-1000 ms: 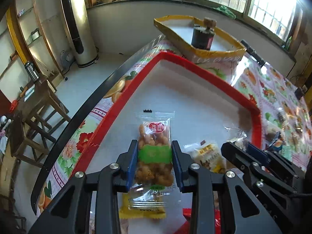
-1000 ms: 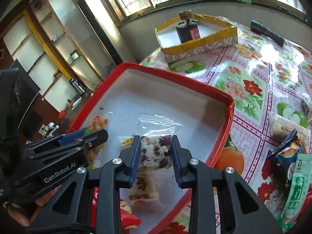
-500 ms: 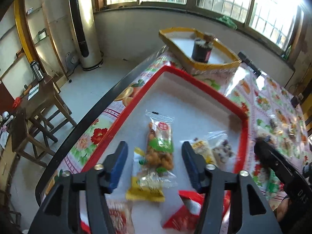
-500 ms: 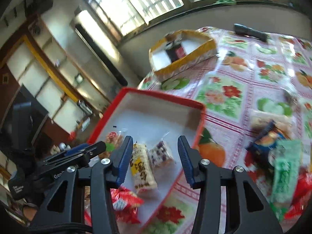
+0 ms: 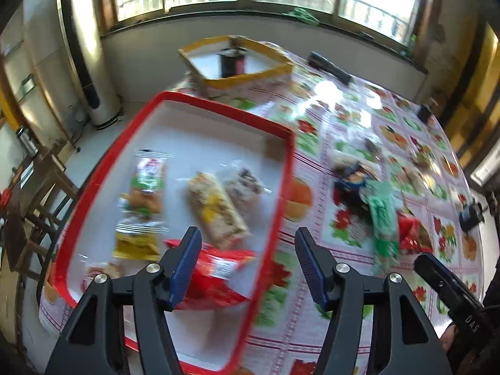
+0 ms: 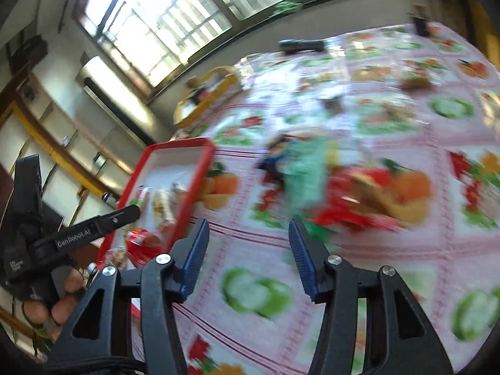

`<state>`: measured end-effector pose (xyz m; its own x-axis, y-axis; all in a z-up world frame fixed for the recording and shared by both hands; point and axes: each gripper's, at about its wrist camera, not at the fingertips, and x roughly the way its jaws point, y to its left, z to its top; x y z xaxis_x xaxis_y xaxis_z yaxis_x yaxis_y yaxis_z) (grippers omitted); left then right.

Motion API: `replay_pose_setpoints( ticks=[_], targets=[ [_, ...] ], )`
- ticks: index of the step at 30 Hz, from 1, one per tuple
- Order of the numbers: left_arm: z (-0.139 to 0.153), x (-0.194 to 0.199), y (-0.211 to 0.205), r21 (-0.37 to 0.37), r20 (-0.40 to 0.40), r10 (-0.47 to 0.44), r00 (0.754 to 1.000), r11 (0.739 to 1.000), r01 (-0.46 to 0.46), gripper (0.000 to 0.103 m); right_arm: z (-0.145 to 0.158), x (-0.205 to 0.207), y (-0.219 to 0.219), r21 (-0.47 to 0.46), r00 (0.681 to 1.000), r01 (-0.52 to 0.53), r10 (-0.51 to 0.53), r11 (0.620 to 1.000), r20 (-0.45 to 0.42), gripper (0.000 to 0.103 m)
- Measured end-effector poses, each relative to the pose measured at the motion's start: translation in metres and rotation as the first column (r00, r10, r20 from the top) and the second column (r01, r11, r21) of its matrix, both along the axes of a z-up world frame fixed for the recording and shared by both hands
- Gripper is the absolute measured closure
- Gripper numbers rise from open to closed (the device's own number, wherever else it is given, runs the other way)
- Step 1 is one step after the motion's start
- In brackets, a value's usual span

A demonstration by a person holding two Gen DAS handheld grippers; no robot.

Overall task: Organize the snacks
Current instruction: 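Grasp the green pepper-salt pack with the left tool while the right grasps the red chip bag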

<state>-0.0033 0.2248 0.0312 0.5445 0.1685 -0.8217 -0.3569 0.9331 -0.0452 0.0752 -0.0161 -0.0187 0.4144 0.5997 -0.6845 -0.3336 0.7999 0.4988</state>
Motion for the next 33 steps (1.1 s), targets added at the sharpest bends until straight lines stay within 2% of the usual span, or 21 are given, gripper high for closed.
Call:
replay_pose_setpoints(
  ticks=[6, 12, 17, 22, 25, 26, 27, 28, 30, 33],
  targets=[
    [-0.005, 0.008, -0.031, -0.01, -0.036, -0.062, 0.997, 0.998, 0.061, 0.04, -0.003, -0.006, -0.055, -0.006, 0.993, 0.112, -0.112, 0.994, -0.02, 0.048],
    [-0.007, 0.007, -0.046, -0.01, -0.049, -0.089, 0.995, 0.996, 0.088, 0.038, -0.005, -0.005, -0.072, -0.033, 0.988, 0.153, -0.153, 0.988, 0.0, 0.048],
    [-0.012, 0.01, -0.051, -0.029, -0.068, -0.097, 0.993, 0.995, 0.095, 0.038, -0.009, 0.008, -0.06, -0.058, 0.992, 0.129, -0.129, 0.99, 0.006, 0.048],
    [-0.021, 0.022, -0.054, -0.069, -0.093, -0.108, 0.99, 0.992, 0.102, 0.037, -0.017, 0.037, -0.039, -0.083, 0.989, 0.143, -0.145, 0.986, -0.027, 0.035],
    [-0.026, 0.037, -0.058, -0.097, -0.112, -0.117, 0.987, 0.99, 0.106, 0.037, -0.024, 0.051, -0.02, -0.14, 0.991, 0.12, -0.127, 0.983, -0.04, 0.035],
    [-0.027, 0.04, -0.06, -0.101, -0.116, -0.119, 0.986, 0.989, 0.108, 0.037, -0.027, 0.054, -0.014, -0.178, 0.993, 0.108, -0.115, 0.978, -0.032, 0.035],
    [-0.029, 0.046, -0.063, -0.111, -0.123, -0.126, 0.984, 0.987, 0.112, 0.037, -0.031, 0.055, -0.011, -0.222, 0.992, 0.116, -0.125, 0.968, -0.025, 0.046],
    [-0.03, 0.05, -0.065, -0.121, -0.125, -0.135, 0.983, 0.985, 0.12, 0.037, -0.034, 0.056, -0.011, -0.24, 0.992, 0.111, -0.121, 0.964, -0.025, 0.052],
    [-0.033, 0.061, -0.075, -0.133, -0.133, -0.154, 0.979, 0.982, 0.137, 0.037, -0.034, 0.054, -0.022, -0.197, 0.993, 0.105, -0.113, 0.975, -0.03, 0.058],
    [-0.043, 0.079, -0.094, -0.155, -0.147, -0.196, 0.969, 0.973, 0.173, 0.035, -0.023, 0.042, -0.047, -0.147, 0.991, 0.134, -0.133, 0.98, 0.012, 0.059]
  ],
)
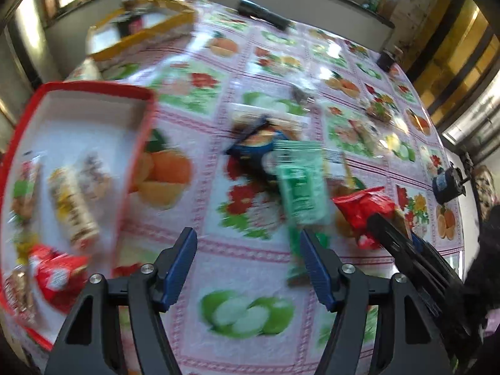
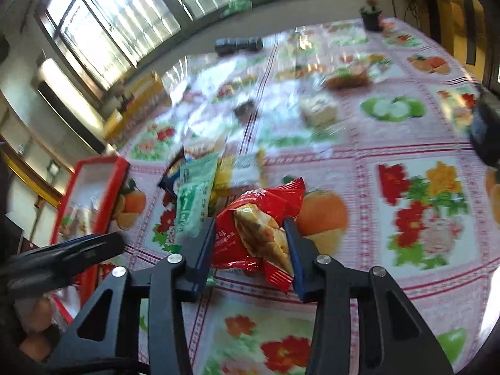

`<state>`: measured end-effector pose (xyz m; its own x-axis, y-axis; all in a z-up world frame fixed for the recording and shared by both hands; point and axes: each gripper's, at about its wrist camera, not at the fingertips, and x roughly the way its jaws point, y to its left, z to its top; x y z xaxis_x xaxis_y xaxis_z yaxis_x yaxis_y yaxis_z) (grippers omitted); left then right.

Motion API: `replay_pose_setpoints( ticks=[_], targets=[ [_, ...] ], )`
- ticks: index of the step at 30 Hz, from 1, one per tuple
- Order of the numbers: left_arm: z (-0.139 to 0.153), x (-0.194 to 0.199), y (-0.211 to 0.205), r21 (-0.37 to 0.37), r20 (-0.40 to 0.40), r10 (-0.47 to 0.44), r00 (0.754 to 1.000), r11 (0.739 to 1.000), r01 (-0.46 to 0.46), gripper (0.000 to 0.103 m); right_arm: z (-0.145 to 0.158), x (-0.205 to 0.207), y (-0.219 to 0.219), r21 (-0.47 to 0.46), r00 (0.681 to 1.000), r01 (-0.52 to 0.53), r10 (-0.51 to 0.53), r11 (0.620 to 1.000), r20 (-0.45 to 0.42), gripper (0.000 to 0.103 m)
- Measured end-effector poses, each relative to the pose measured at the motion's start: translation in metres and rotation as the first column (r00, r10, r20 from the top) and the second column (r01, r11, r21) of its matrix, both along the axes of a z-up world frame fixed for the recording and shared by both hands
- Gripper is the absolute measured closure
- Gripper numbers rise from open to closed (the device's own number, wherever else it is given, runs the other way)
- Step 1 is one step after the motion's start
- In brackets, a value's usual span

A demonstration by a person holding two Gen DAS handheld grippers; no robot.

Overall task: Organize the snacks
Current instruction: 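Grasp the green pepper-salt pack with the left tool while the right grasps the red chip bag, then carry the green pack and red chip bag over the red-rimmed tray with both tools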

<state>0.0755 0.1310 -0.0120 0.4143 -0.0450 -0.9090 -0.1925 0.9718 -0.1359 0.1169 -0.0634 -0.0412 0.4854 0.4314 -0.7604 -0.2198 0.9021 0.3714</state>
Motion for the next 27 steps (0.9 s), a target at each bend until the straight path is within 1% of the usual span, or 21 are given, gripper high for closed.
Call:
replay_pose_setpoints(
  ticks=[4, 7, 8, 9, 10, 11, 12, 14, 18, 22, 24, 27],
  targets=[
    [-0.018, 0.021, -0.024, -0.005, -0.044, -0.034, 0.998, 0.999, 0.034, 0.035, 0.016, -0.017, -0.039, 0.064, 0.997, 0.065, -0.067, 0.996, 0.034, 0.059],
    [-0.034, 0.032, -0.041, 0.017, -0.083, -0.042, 0.996, 0.999, 0.044, 0.035, 0.022, -0.024, -0.062, 0.1, 0.994, 0.103, -0.106, 0.99, 0.025, 0.059],
    [-0.039, 0.035, -0.044, 0.034, -0.092, -0.037, 0.995, 0.999, 0.04, 0.038, 0.023, -0.026, -0.068, 0.106, 0.993, 0.112, -0.115, 0.988, 0.027, 0.059],
    [-0.042, 0.035, -0.048, 0.069, -0.082, -0.031, 0.996, 0.997, 0.037, 0.046, 0.024, -0.028, -0.071, 0.108, 0.993, 0.115, -0.118, 0.987, 0.026, 0.059],
    [-0.041, 0.034, -0.051, 0.093, -0.072, -0.033, 0.997, 0.995, 0.04, 0.057, 0.025, -0.029, -0.074, 0.112, 0.993, 0.115, -0.119, 0.987, 0.025, 0.059],
    [-0.04, 0.033, -0.054, 0.109, -0.067, -0.042, 0.997, 0.993, 0.049, 0.072, 0.025, -0.029, -0.073, 0.114, 0.992, 0.117, -0.121, 0.987, 0.026, 0.059],
    [-0.038, 0.031, -0.054, 0.097, -0.07, -0.05, 0.996, 0.994, 0.057, 0.075, 0.026, -0.03, -0.074, 0.116, 0.992, 0.119, -0.123, 0.986, 0.028, 0.059],
    [-0.036, 0.027, -0.053, 0.088, -0.07, -0.06, 0.996, 0.994, 0.066, 0.076, 0.029, -0.032, -0.075, 0.125, 0.992, 0.118, -0.123, 0.985, 0.033, 0.059],
    [-0.028, 0.006, -0.046, 0.123, -0.05, -0.037, 0.998, 0.991, 0.042, 0.076, 0.039, -0.039, -0.068, 0.125, 0.993, 0.094, -0.102, 0.988, 0.063, 0.059],
    [-0.01, -0.021, -0.037, 0.168, 0.007, -0.022, 1.0, 0.986, 0.02, 0.076, 0.05, -0.048, -0.058, 0.133, 0.994, 0.053, -0.065, 0.99, 0.087, 0.059],
    [0.003, -0.037, -0.03, 0.195, 0.039, -0.001, 0.999, 0.981, -0.007, 0.076, 0.054, -0.052, -0.05, 0.137, 0.994, 0.029, -0.043, 0.99, 0.098, 0.059],
    [0.018, -0.055, -0.014, 0.217, 0.078, 0.031, 0.996, 0.975, -0.048, 0.076, 0.059, -0.058, -0.037, 0.131, 0.994, -0.001, -0.014, 0.991, 0.112, 0.059]
  ],
)
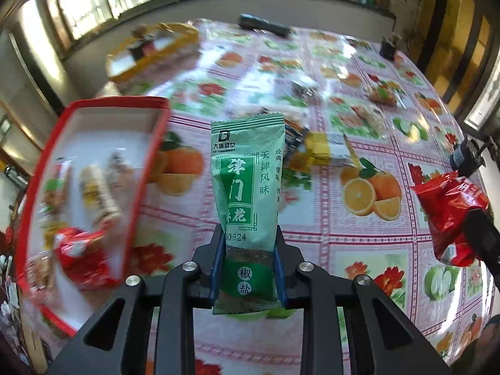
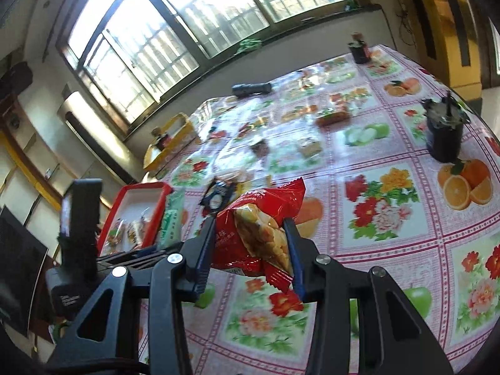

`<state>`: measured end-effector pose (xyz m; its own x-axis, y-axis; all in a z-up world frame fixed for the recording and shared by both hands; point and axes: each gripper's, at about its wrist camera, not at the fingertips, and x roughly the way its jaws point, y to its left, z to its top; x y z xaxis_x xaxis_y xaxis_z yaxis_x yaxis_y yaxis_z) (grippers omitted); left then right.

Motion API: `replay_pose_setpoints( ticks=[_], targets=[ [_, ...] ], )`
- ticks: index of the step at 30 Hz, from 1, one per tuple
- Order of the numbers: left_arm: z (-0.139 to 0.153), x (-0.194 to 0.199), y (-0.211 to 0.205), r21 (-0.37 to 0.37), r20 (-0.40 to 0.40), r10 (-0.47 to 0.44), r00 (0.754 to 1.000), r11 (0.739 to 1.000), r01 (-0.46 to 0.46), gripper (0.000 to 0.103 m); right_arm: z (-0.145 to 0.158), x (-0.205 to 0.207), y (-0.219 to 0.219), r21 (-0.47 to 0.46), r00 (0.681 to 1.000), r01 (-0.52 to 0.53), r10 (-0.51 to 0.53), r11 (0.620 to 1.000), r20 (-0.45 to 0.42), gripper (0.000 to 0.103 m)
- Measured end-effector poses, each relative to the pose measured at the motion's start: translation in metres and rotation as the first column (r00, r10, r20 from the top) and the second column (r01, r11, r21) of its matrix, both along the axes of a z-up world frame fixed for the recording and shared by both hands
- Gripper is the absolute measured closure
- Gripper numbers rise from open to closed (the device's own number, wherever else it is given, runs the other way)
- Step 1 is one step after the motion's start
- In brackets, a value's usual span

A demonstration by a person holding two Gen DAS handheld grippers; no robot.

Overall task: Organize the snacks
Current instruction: 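Carry the green pack and red chip bag over the red-rimmed tray with both tools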

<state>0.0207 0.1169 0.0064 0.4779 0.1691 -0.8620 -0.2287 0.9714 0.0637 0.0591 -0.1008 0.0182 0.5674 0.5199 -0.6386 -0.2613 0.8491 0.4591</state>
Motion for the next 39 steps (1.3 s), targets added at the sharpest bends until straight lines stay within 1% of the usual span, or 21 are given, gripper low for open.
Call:
replay_pose_setpoints(
  ticks=[2, 4, 7, 12, 17, 24, 32, 39],
  targets=[
    [0.006, -0.004, 0.004, 0.015, 0.023, 0.018, 1.0, 1.0, -0.019, 0.076, 0.002, -0.004, 0.007, -0.004, 1.0, -0.015, 0.015, 1.0, 0.006, 0.059],
    [0.014, -0.015, 0.012, 0.046, 0.052, 0.04, 0.998, 0.998, -0.042, 0.076, 0.005, -0.008, 0.015, -0.011, 0.999, -0.032, 0.032, 0.999, 0.015, 0.059],
    [0.022, -0.023, 0.019, 0.068, 0.08, 0.06, 0.995, 0.996, -0.066, 0.076, 0.009, -0.013, 0.024, -0.017, 0.998, -0.058, 0.059, 0.998, 0.033, 0.059],
    [0.028, -0.036, 0.034, 0.066, 0.105, 0.098, 0.99, 0.992, -0.105, 0.076, 0.014, -0.02, 0.039, -0.025, 0.994, -0.094, 0.095, 0.995, 0.051, 0.059],
    [0.03, -0.047, 0.049, 0.069, 0.122, 0.13, 0.984, 0.988, -0.139, 0.076, 0.019, -0.025, 0.052, -0.039, 0.99, -0.121, 0.123, 0.992, 0.062, 0.059],
    [0.031, -0.059, 0.073, 0.054, 0.135, 0.175, 0.975, 0.982, -0.184, 0.076, 0.021, -0.028, 0.075, -0.056, 0.984, -0.163, 0.166, 0.985, 0.064, 0.059],
    [0.032, -0.065, 0.099, 0.04, 0.146, 0.22, 0.964, 0.973, -0.228, 0.076, 0.019, -0.029, 0.108, -0.077, 0.971, -0.228, 0.233, 0.97, 0.055, 0.059],
    [0.03, -0.07, 0.124, 0.036, 0.153, 0.275, 0.949, 0.958, -0.284, 0.076, 0.015, -0.02, 0.141, -0.086, 0.956, -0.286, 0.291, 0.954, 0.046, 0.059]
  ],
)
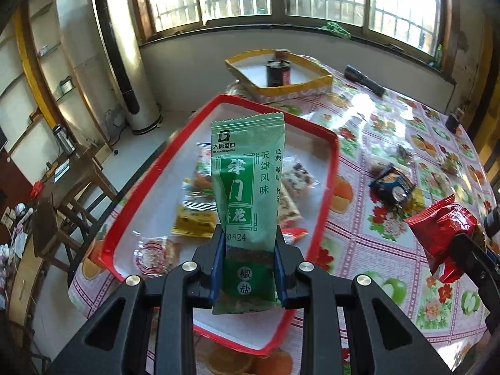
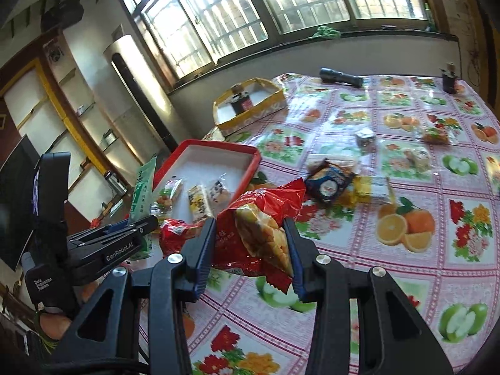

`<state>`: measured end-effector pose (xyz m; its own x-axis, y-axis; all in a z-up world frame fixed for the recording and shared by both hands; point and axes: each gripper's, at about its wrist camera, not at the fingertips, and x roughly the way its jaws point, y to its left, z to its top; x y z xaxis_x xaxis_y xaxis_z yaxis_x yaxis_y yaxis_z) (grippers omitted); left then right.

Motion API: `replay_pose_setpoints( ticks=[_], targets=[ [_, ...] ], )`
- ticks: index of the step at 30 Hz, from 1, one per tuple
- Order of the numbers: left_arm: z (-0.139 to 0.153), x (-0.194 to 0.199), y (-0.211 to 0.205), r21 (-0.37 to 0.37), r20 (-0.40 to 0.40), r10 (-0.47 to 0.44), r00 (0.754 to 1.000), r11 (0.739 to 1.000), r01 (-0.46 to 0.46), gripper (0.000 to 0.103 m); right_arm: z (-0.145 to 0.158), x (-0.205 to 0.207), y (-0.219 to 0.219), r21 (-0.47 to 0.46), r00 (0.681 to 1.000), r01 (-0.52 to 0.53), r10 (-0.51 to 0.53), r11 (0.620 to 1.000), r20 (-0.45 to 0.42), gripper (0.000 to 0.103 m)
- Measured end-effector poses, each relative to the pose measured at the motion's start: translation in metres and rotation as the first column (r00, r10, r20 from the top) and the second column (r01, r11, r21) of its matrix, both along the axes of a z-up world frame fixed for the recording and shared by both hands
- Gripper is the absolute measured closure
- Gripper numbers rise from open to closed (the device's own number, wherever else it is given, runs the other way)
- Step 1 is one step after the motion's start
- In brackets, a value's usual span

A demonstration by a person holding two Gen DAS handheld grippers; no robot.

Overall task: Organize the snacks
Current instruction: 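Carry the green pack and red chip bag over the red-rimmed tray with both tools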

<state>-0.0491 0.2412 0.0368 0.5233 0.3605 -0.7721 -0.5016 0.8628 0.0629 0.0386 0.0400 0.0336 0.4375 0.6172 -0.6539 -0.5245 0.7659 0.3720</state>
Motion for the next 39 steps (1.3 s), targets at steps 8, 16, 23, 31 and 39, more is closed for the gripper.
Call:
replay_pose_setpoints(
  ticks=[8, 16, 23, 31, 39],
  targets=[
    [-0.002, -0.001, 0.031, -0.011, 0.002, 0.055, 0.998, 0.998, -0.055, 0.076, -0.001, 0.016, 0.043, -0.002, 0.998, -0.067, 0.067, 0.998, 0.002, 0.059],
    [-0.003, -0.001, 0.062, -0.013, 0.001, 0.119, 0.993, 0.993, -0.119, 0.076, -0.005, 0.035, 0.082, 0.002, 0.994, -0.11, 0.11, 0.994, -0.01, 0.059],
    [-0.005, 0.001, 0.075, -0.016, -0.007, 0.142, 0.99, 0.99, -0.143, 0.076, -0.007, 0.052, 0.102, 0.007, 0.992, -0.124, 0.124, 0.992, -0.024, 0.059],
    [-0.008, 0.006, 0.079, -0.017, -0.015, 0.149, 0.989, 0.989, -0.149, 0.076, -0.012, 0.064, 0.114, 0.007, 0.991, -0.13, 0.131, 0.991, -0.039, 0.059],
    [-0.006, 0.01, 0.084, -0.01, -0.009, 0.154, 0.988, 0.988, -0.154, 0.076, -0.02, 0.072, 0.117, 0.009, 0.991, -0.122, 0.122, 0.993, -0.061, 0.059]
  ],
)
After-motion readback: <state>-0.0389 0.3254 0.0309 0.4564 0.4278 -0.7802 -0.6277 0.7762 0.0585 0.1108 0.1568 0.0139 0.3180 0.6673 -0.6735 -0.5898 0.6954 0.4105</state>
